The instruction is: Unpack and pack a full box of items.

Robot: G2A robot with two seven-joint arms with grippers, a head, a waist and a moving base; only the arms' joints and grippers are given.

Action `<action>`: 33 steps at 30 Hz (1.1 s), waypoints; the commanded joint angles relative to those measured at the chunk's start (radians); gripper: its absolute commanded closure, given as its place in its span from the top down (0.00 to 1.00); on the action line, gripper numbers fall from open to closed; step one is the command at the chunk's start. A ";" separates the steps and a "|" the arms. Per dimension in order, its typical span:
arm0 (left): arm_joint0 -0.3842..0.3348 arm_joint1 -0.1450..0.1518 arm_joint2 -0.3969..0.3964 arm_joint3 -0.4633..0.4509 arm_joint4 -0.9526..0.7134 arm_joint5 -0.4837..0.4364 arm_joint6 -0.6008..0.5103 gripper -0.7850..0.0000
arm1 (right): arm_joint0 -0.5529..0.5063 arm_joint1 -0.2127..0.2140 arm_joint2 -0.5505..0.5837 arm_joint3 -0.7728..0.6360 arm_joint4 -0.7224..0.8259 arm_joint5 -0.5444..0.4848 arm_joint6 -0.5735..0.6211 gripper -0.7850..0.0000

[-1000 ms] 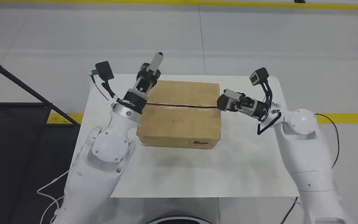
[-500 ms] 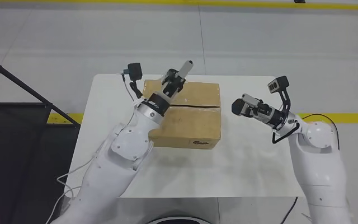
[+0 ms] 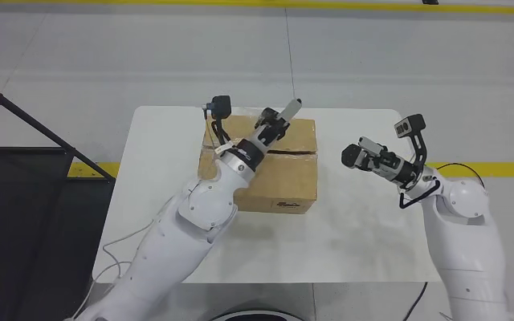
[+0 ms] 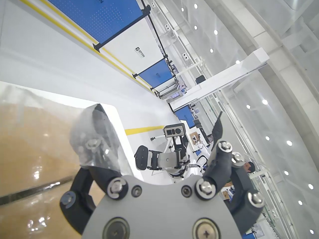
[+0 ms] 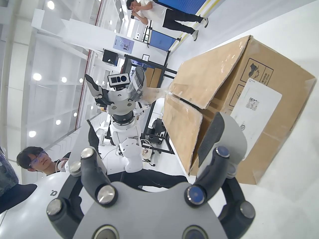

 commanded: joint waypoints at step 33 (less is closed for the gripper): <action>-0.132 -0.126 0.184 0.292 0.016 -0.034 0.175 1.00 | -0.059 0.042 0.082 0.072 0.060 -0.057 0.064 1.00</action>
